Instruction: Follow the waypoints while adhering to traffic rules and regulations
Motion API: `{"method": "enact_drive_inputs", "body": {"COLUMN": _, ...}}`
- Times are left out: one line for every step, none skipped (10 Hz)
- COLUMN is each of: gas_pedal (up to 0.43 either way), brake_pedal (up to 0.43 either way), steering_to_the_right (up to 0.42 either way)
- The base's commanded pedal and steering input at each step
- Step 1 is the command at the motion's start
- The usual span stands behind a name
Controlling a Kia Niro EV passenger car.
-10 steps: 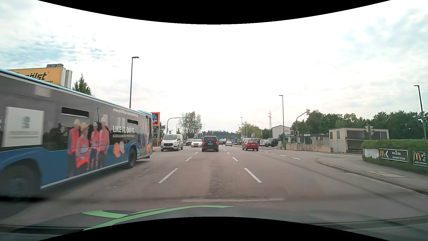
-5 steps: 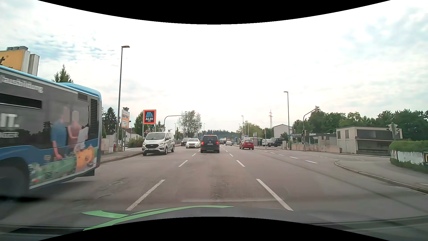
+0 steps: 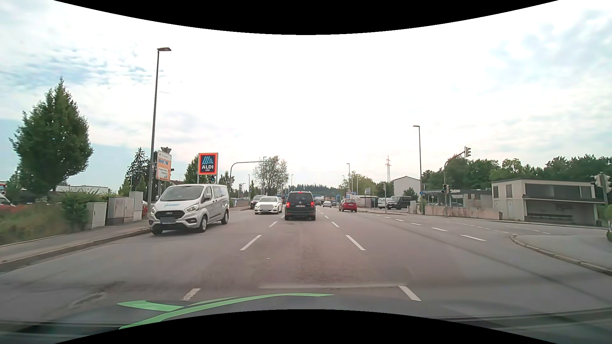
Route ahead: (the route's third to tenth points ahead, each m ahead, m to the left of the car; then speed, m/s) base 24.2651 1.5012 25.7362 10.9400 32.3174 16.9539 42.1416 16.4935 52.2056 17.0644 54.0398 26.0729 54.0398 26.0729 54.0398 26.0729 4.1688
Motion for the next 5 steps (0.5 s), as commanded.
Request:
{"method": "enact_drive_inputs", "body": {"gas_pedal": 0.0, "brake_pedal": 0.0, "steering_to_the_right": -0.002}}
{"method": "enact_drive_inputs", "body": {"gas_pedal": 0.0, "brake_pedal": 0.0, "steering_to_the_right": -0.001}}
{"method": "enact_drive_inputs", "body": {"gas_pedal": 0.0, "brake_pedal": 0.0, "steering_to_the_right": -0.002}}
{"method": "enact_drive_inputs", "body": {"gas_pedal": 0.0, "brake_pedal": 0.0, "steering_to_the_right": -0.002}}
{"method": "enact_drive_inputs", "body": {"gas_pedal": 0.0, "brake_pedal": 0.0, "steering_to_the_right": -0.002}}
